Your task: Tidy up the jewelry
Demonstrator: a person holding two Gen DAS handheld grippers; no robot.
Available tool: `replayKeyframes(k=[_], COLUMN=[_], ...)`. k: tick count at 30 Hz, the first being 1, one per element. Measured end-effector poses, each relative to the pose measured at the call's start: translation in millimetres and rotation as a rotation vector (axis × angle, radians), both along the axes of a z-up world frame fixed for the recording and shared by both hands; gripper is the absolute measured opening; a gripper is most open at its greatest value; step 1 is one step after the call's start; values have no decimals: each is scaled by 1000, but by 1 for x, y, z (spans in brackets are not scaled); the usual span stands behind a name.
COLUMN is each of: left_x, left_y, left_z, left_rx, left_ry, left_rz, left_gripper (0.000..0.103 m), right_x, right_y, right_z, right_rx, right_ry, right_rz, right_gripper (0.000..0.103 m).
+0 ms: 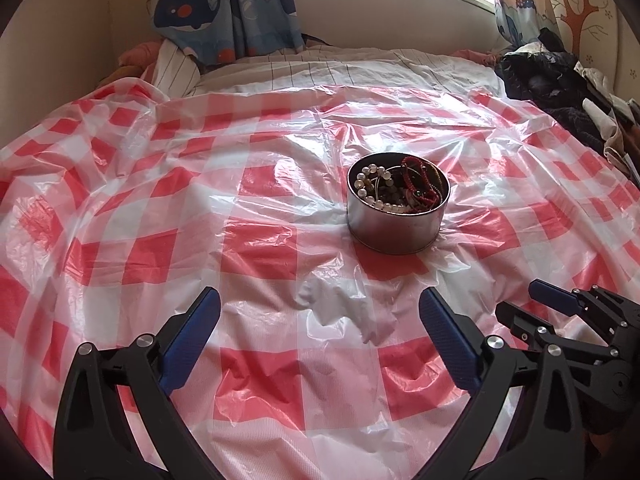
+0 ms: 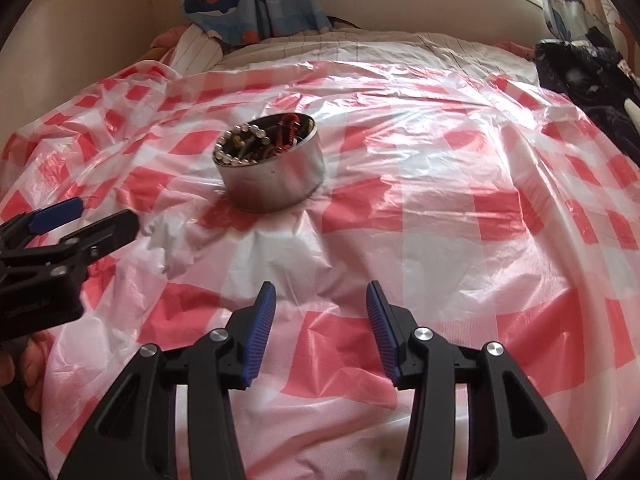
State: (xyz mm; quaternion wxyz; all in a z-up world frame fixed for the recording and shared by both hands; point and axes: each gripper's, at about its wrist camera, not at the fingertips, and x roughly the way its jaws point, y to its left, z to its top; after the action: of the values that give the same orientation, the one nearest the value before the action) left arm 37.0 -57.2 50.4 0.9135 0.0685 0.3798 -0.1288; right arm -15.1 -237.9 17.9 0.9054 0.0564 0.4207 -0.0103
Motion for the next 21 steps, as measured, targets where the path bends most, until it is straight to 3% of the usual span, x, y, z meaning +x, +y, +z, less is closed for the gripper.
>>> replayKeyframes(k=[2,5,11,16,21], left_x=[-1,-2,2,3,-4], left_y=[-1,0,4,3,7], left_z=[-1,-1,-12,-28,-32], left_rx=[8,10,7,50,67], left_ry=[0,4,28,49,50], left_rz=[3,9,35,48,49], left_gripper=[95,95,95,95,96], right_x=[1,2,5,5,4], right_y=[-3,-3,-2,-1,-4], right_z=[-5,-10,-18,-21,-23], right_rx=[11,1,-14,-30,-21], right_ry=[5,1,4,0,-10], right_rz=[-25,-52,-65,-65,-65], right_gripper=[48,59,63,72,74])
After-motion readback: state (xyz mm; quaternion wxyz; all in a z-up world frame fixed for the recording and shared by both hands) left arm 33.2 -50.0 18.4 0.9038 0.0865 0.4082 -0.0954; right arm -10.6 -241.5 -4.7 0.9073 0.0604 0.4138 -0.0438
